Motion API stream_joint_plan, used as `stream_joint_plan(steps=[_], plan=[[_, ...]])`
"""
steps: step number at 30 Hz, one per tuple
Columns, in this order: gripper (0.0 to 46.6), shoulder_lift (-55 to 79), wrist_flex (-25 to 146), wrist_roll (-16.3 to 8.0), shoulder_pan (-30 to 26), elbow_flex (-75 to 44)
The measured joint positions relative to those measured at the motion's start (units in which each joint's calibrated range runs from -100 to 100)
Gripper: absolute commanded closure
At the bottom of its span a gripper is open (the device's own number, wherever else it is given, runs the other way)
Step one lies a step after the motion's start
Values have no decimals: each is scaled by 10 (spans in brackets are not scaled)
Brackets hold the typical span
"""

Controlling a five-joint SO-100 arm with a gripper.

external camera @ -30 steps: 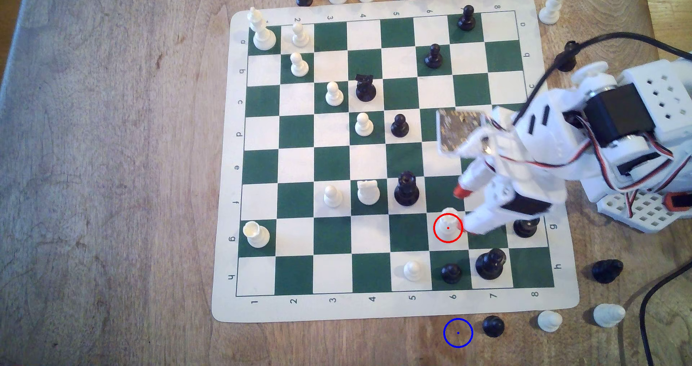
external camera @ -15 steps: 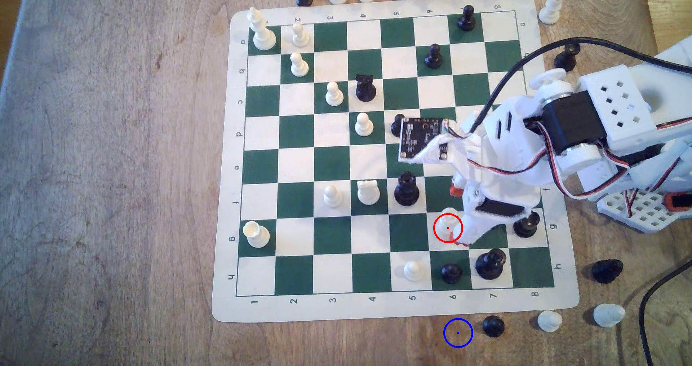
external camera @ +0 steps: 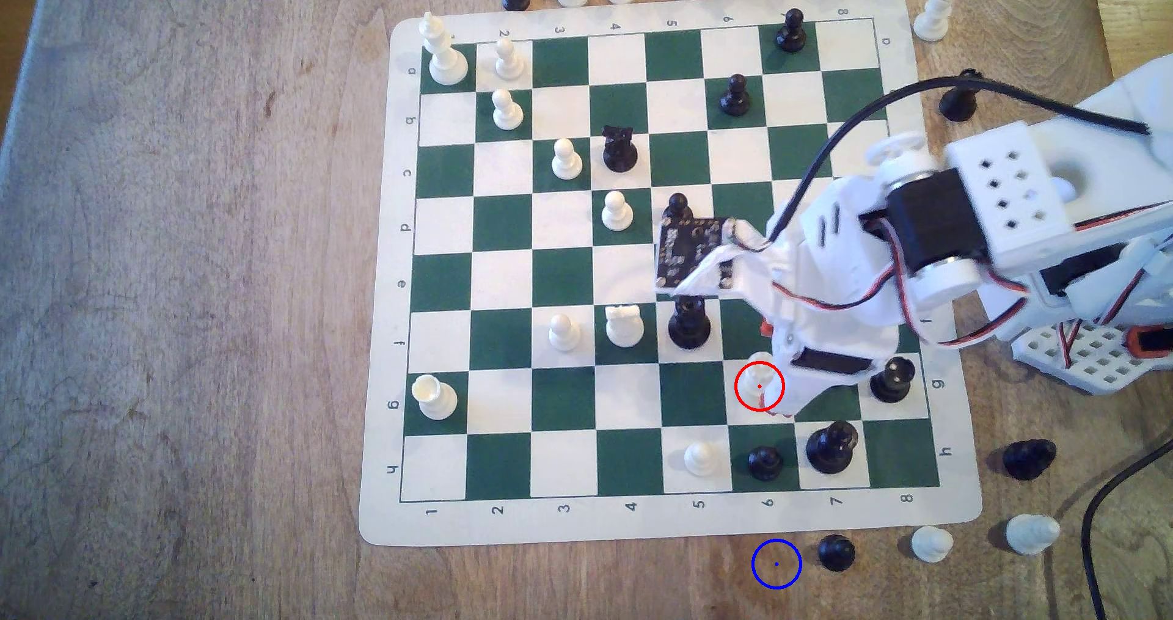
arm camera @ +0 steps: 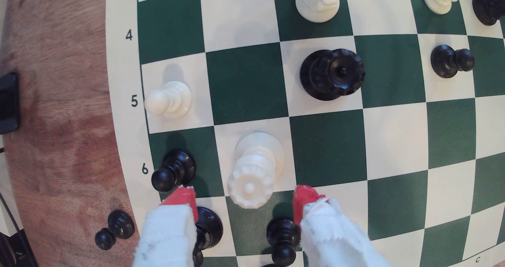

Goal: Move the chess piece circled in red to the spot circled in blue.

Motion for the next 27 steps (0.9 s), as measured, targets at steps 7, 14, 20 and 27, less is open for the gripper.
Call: stream_joint_plan(steps=[7,14,20,27], plan=[[285,16,-15,0,-7,0],[293,39,-29,0,-7,0],[316,44,-35,0,-7,0],[341,44,-35,5,-7,0]])
